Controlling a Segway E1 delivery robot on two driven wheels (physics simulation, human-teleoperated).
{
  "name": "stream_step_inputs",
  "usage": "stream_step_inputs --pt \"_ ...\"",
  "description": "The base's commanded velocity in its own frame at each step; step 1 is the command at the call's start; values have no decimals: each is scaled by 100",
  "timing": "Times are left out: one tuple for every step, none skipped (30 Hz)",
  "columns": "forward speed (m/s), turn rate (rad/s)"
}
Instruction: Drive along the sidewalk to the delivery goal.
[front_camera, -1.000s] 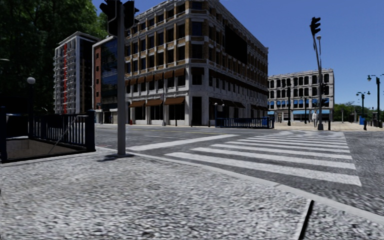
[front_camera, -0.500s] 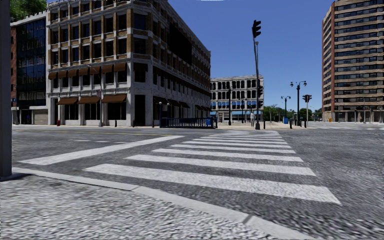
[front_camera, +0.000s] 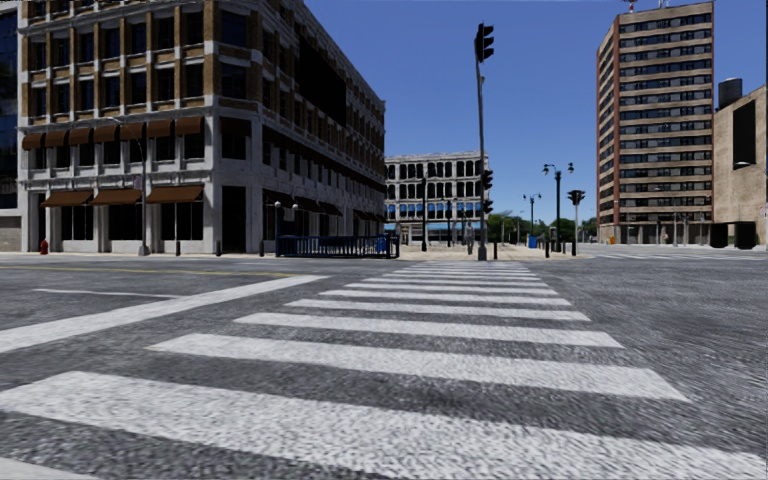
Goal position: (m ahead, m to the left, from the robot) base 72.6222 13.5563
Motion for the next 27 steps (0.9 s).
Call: stream_step_inputs --pt "200 -53" --pt "200 -53" --pt "200 -53" --pt "200 -53" --pt "197 -53" --pt "197 -53" --pt "185 -53" --pt "165 -53" --pt "141 -53" --pt "141 -53" --pt "132 -53" --pt "129 -53" --pt "128 -53" --pt "128 -53" --pt "128 -53" --pt "127 -53" --pt "127 -53" --pt "127 -52" --pt "127 -52" --pt "127 -38" --pt "127 -16" --pt "127 -1" --pt "127 -1" --pt "127 0" --pt "127 0" --pt "127 0" --pt "127 0"
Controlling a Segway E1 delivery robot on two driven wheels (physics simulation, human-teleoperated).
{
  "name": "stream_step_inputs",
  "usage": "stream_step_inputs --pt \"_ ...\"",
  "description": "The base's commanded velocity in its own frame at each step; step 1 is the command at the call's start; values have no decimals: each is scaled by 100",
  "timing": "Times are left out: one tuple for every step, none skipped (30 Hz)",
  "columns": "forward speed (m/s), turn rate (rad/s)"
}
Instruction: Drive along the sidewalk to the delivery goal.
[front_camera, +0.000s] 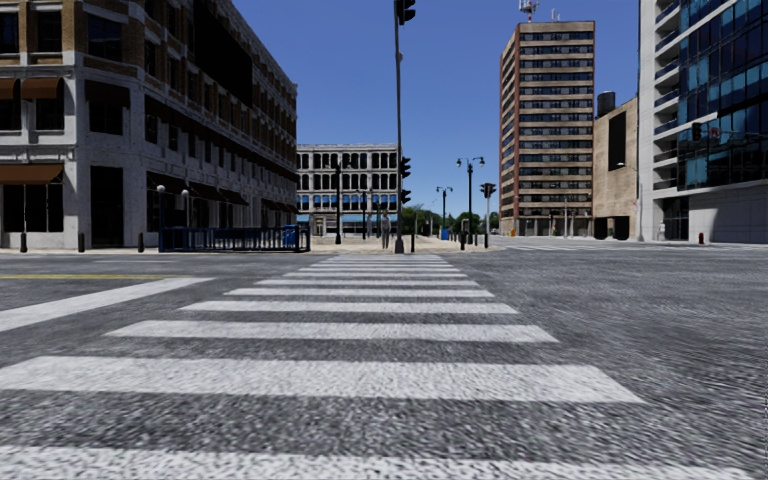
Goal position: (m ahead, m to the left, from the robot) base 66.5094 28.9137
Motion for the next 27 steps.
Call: stream_step_inputs --pt "127 0" --pt "127 0" --pt "127 0" --pt "127 0" --pt "127 0" --pt "128 0" --pt "132 0" --pt "142 0" --pt "142 0" --pt "156 0" --pt "200 0" --pt "200 0" --pt "200 0" --pt "200 0" --pt "200 0" --pt "200 0" --pt "200 0" --pt "200 0" --pt "200 0" --pt "200 0" --pt "200 0" --pt "200 0" --pt "200 0" --pt "200 0" --pt "200 0" --pt "200 0" --pt "200 0"
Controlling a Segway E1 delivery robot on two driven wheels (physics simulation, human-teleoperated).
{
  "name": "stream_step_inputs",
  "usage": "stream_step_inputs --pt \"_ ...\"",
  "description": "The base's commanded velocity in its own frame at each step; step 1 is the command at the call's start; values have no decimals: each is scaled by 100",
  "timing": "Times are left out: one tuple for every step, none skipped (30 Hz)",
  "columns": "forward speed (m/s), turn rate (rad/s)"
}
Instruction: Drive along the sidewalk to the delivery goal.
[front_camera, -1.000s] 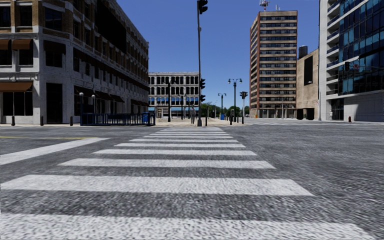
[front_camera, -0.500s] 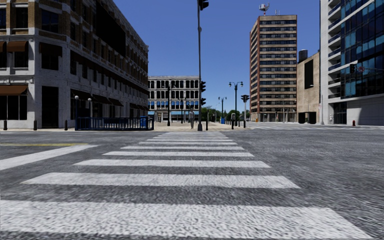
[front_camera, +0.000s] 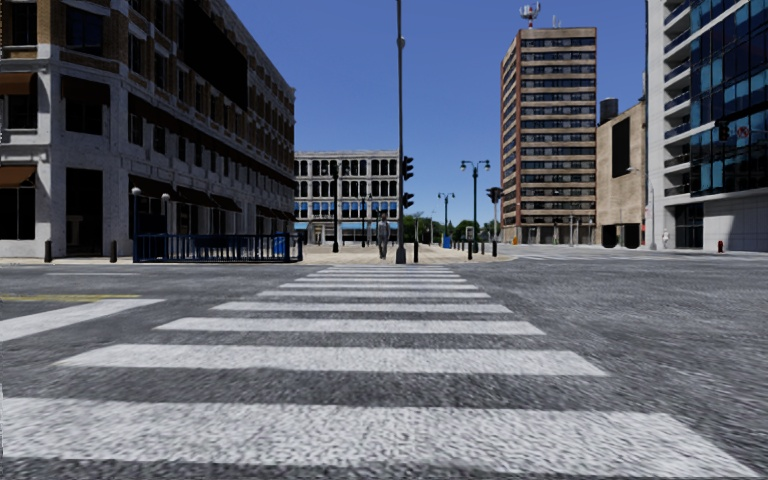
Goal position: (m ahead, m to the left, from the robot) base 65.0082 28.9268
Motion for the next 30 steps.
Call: stream_step_inputs --pt "200 0" --pt "200 0" --pt "200 0" --pt "200 0" --pt "200 0" --pt "200 0" --pt "200 -6" --pt "200 -14" --pt "200 -17" --pt "200 -17" --pt "200 -18" --pt "200 -18" --pt "200 -18" --pt "200 -18" --pt "200 -18" --pt "200 -18" --pt "200 -18" --pt "200 -18" --pt "200 -18" --pt "200 -18" --pt "200 -18" --pt "200 -18" --pt "200 -18" --pt "200 -20" --pt "200 -20" --pt "200 -20" --pt "200 -20" --pt "200 -20" --pt "200 -20" --pt "200 -20"
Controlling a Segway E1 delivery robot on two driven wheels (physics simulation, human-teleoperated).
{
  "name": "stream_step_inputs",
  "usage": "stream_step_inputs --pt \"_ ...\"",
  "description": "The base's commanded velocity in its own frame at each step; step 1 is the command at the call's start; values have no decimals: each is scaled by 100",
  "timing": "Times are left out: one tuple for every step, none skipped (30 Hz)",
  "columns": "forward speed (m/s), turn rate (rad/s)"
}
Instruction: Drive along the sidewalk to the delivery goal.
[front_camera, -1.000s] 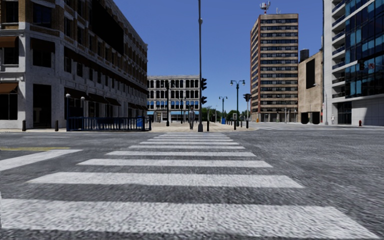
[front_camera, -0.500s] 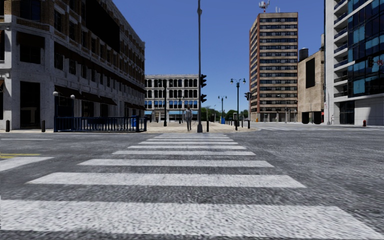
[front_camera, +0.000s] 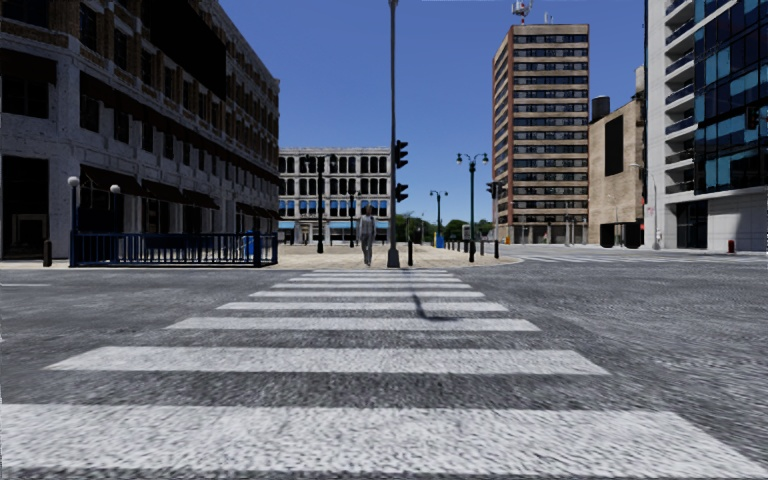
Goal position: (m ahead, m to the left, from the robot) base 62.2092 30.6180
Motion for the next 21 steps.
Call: stream_step_inputs --pt "200 -20" --pt "200 -20" --pt "200 -20" --pt "200 -20" --pt "200 -20" --pt "200 -20" --pt "200 -21" --pt "200 -21" --pt "200 -21" --pt "200 -22" --pt "200 -23" --pt "200 -23" --pt "200 -23" --pt "200 -23" --pt "200 -23" --pt "200 -23" --pt "200 -23" --pt "200 -23" --pt "200 -23" --pt "200 -23" --pt "200 -23"
